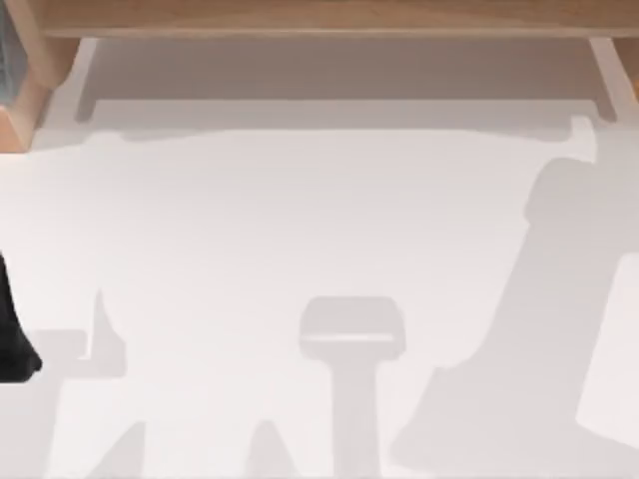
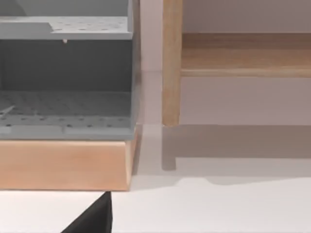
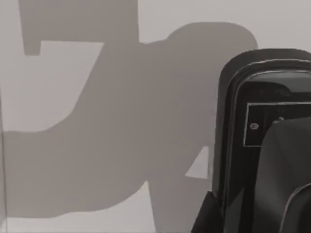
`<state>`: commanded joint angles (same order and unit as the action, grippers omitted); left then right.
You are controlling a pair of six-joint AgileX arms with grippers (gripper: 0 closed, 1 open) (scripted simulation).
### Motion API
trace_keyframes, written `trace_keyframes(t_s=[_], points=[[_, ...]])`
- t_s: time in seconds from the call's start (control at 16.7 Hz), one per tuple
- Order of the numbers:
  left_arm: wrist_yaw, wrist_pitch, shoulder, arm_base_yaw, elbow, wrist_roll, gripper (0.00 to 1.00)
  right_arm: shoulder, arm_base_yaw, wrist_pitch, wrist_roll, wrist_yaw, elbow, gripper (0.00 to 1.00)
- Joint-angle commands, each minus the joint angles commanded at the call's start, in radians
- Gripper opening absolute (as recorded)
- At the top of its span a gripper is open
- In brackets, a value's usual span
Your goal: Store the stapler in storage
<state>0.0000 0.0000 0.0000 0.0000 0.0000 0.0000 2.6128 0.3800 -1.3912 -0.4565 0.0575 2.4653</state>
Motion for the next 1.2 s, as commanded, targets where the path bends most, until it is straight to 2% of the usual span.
trace_keyframes(t_s=[0.24, 0.54, 0.84, 1.2], points=[[0.0, 0.0, 0.0, 0.0, 0.0, 0.0, 1.0, -0.008, -0.001, 0.007, 0.018, -0.016, -0.019, 0.0], [0.0, 0.0, 0.0, 0.0, 0.0, 0.0, 1.0, -0.001, -0.01, -0.006, 0.106, -0.079, -0.02, 0.0], [0.0, 0.0, 0.0, 0.0, 0.0, 0.0, 1.0, 0.0, -0.011, -0.007, 0.113, -0.083, -0.02, 0.0], [0.0, 0.0, 0.0, 0.0, 0.0, 0.0, 1.0, 0.0, -0.011, -0.007, 0.113, -0.083, -0.02, 0.45]])
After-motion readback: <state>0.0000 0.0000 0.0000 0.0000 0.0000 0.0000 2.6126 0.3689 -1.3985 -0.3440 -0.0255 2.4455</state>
